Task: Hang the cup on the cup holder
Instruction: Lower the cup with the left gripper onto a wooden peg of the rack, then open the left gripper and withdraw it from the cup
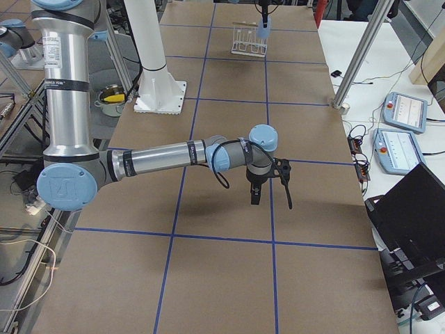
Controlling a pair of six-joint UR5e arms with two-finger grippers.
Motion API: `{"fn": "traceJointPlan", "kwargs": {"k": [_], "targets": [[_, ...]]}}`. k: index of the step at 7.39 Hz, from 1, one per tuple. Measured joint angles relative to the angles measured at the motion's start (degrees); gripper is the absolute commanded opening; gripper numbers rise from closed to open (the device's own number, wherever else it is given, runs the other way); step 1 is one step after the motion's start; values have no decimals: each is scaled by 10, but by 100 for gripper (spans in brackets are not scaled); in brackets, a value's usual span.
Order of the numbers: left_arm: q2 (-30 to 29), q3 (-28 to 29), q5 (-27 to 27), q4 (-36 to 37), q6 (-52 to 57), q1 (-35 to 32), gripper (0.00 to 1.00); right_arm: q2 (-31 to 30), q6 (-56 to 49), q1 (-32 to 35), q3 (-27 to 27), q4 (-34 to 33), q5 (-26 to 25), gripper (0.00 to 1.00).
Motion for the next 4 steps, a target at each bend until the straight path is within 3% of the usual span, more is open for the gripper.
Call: {"fn": "traceJointPlan", "kwargs": {"k": [1, 4], "targets": [[2, 7, 0, -6, -1, 1, 98, 0, 0, 0, 0, 0, 0, 100], [21, -23, 1, -7, 15, 2, 98, -4, -3, 2, 2, -1, 1, 100]]}}
